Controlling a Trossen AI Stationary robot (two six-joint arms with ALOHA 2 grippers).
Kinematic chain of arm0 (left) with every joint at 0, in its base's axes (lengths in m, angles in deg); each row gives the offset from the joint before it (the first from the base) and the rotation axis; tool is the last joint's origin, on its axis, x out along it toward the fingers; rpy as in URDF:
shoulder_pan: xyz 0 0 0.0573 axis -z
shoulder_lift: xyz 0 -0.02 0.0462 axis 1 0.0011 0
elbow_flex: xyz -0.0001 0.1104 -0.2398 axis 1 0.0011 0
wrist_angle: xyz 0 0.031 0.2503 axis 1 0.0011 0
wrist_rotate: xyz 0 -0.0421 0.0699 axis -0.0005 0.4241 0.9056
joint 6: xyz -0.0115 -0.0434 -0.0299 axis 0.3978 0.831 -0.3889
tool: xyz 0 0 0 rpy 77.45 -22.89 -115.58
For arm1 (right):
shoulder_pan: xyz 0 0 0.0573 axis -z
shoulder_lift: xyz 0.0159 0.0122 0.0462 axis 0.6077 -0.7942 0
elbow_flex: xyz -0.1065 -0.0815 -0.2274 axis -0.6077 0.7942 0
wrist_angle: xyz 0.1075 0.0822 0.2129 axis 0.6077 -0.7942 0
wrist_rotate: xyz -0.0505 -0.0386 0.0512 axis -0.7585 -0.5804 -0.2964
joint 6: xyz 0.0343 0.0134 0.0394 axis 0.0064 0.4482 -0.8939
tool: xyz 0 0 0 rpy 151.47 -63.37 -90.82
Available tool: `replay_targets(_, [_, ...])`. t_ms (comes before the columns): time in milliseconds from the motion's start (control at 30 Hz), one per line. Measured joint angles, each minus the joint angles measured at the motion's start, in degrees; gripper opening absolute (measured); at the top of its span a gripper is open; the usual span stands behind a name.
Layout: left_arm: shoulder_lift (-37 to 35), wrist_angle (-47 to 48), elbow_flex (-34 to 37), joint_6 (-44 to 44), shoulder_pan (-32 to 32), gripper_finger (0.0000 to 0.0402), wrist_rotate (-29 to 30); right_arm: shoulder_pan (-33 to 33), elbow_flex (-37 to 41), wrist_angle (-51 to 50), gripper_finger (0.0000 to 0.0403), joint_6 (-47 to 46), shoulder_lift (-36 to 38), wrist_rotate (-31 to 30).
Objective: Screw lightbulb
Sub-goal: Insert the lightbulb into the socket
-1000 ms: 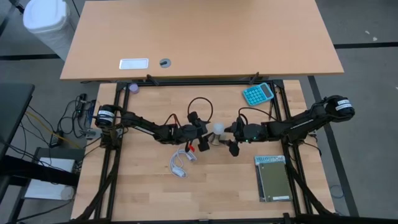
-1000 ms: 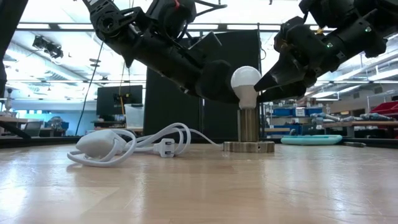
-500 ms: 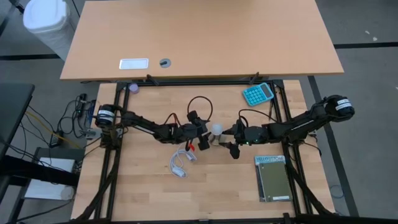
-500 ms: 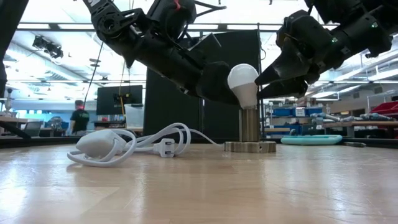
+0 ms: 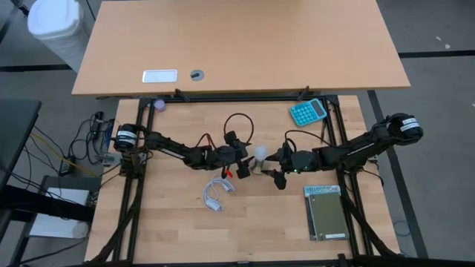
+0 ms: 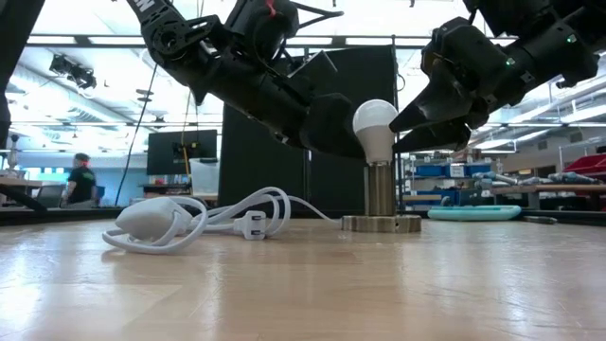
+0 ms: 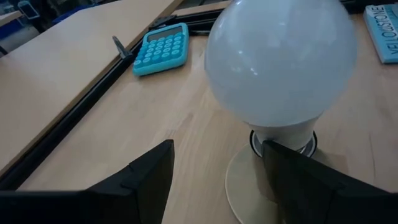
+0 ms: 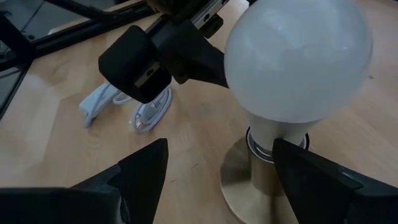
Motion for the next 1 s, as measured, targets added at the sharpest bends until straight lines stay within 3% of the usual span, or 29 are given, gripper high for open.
replay_targets(367, [0.00, -0.84, 0.00, -1.69, 0.02, 0.0250, -1.22, -0.43, 0.00, 1.03, 0.0291, -0.63, -4.20, -0.46])
replay_targets(1000, [0.00, 2.31, 0.02, -3.00, 0.15, 0.0250, 0.71, -0.98, -1.91, -2.64, 0.0291, 1.83, -4.07, -0.83])
